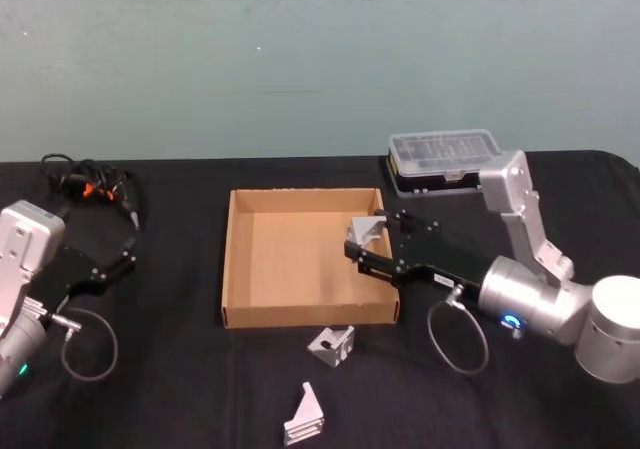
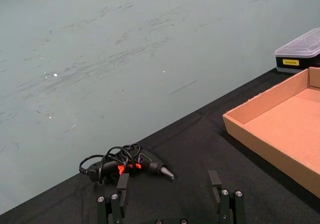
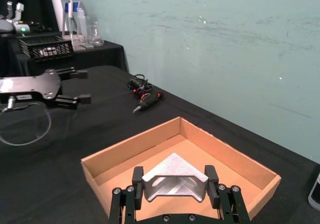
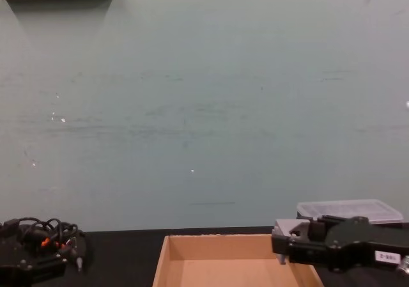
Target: Use one hand to pick up the angle iron from the table and place it into the box.
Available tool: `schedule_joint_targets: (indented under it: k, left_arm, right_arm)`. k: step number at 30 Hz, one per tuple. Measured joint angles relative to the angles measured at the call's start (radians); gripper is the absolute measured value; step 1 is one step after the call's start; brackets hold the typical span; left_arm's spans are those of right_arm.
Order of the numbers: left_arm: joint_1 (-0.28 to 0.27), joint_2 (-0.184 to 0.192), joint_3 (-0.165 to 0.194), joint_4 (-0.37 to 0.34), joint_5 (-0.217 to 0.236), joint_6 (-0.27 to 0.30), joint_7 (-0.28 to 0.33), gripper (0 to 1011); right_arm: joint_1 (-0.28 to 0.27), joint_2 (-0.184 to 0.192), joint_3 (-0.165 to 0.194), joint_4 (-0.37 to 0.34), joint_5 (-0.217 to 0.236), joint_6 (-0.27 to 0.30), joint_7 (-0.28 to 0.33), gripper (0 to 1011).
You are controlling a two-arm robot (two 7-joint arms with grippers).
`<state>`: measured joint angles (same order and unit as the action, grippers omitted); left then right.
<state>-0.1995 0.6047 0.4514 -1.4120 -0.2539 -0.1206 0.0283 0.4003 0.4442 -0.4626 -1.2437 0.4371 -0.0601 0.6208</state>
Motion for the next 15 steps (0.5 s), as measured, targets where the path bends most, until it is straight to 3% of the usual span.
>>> schedule_joint_targets:
  k: [15]
  left_arm:
    - [0.0, 0.0, 0.0, 0.0, 0.0, 0.0, 0.0, 1000]
  right_arm:
    - [0.139, -0.097, -0.04, 0.22, -0.046, -0.011, 0.02, 747]
